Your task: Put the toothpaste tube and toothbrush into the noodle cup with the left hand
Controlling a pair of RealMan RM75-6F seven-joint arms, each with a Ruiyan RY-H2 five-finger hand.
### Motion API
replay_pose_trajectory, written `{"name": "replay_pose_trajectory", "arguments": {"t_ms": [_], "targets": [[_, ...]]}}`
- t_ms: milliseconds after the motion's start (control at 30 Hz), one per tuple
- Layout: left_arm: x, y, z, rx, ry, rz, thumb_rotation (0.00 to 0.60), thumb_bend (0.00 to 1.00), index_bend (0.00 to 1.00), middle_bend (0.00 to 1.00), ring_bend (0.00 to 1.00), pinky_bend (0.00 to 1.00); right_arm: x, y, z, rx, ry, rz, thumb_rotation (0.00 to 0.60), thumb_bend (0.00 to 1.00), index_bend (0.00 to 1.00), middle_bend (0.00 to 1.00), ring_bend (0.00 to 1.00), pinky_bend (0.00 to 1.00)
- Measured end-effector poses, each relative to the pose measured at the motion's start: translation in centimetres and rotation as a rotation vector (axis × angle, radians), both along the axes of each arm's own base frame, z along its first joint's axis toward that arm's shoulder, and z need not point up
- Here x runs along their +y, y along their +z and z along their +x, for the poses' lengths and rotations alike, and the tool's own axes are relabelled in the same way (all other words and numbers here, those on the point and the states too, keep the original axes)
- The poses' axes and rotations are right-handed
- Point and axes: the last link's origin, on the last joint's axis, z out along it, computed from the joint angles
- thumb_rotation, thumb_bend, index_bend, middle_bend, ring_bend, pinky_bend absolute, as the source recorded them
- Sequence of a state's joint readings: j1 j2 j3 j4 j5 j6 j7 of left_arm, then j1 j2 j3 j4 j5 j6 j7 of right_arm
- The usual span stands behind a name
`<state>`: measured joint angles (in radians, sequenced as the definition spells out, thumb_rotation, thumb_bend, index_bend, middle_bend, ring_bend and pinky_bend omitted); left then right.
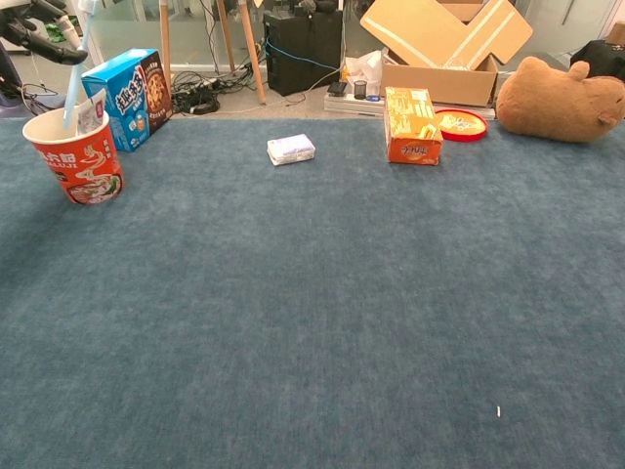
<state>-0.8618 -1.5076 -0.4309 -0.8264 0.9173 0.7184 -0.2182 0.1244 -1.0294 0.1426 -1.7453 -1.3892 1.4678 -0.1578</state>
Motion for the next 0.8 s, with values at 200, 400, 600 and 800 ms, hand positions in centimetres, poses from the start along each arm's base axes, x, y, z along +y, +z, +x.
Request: {"name": "replay_pose_trajectory", "arguments": {"t_ms": [200,400,600,800], "targets": [[-0.4,0.1,-0.5,-0.015,0.006,-0.013,0.6,0.36,0.59,0.0,0.0,0.0,0.1,-0.1,-0.1,0.001,-0.002,0.002,0.6,0.35,0.39,0.42,0.29,0.56],[-0.6,0.1,-0.7,-0.017,0.007,-0.019,0.6,0.35,0.52,0.0,0.0,0.0,0.2,-0.2,0.0,0.0,0.0,0.003,0.6,0.35,0.39,0.42,0.29,0.56],[-0.8,0.2,-0.7,-0.021,0.0,-0.024,0.6,0.35,0.45,0.0,0.0,0.0,0.3,-0.3,-0.1,0.0,-0.001,0.003,0.6,0.35,0.39,0.42,0.29,0.56],[-0.9,0.4,-1.1,-0.023,0.004,-0.027,0.6,0.35,0.39,0.0,0.0,0.0,0.3,-0.3,-0.1,0.0,0.0,0.002,0.6,0.35,0.39,0.42,0.29,0.56]]}}
